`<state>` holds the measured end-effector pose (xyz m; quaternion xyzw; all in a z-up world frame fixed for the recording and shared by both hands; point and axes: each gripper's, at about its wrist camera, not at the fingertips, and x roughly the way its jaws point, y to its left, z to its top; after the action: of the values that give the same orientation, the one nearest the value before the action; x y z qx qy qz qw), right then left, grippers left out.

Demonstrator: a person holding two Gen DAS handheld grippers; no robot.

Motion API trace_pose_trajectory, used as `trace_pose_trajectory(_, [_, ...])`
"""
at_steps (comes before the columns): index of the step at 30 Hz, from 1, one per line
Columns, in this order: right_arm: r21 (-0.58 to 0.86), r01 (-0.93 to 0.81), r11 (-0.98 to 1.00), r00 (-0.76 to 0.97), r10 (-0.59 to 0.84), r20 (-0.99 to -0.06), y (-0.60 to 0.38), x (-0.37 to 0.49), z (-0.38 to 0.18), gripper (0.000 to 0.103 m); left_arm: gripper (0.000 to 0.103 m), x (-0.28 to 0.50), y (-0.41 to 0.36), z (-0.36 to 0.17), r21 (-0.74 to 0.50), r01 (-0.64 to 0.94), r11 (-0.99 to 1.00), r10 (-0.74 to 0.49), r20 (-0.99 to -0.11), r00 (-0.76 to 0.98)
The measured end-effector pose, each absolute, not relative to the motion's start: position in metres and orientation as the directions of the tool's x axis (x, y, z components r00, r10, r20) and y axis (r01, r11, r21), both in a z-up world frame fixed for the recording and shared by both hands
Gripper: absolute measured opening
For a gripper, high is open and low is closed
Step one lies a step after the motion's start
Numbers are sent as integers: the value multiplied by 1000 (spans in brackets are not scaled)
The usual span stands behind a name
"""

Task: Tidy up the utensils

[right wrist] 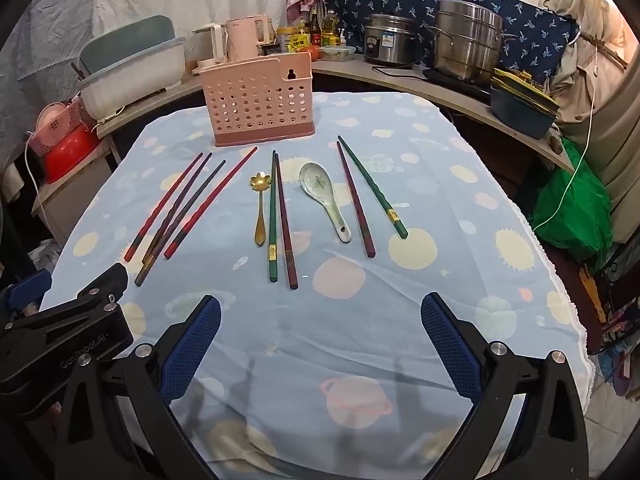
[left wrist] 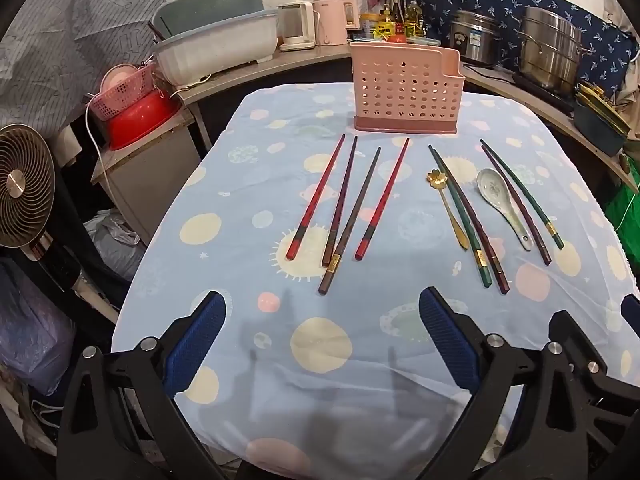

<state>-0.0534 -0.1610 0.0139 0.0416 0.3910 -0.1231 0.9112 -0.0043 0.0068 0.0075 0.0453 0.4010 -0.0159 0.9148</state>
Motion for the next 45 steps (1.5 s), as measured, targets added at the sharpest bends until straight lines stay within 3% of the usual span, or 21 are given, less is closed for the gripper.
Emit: trace_pose_trajectory(45, [-8, 255, 967, 692, -189, -697, -163, -59, 24, 97, 93, -7, 17, 21, 85, 15, 996, 50, -709, 703])
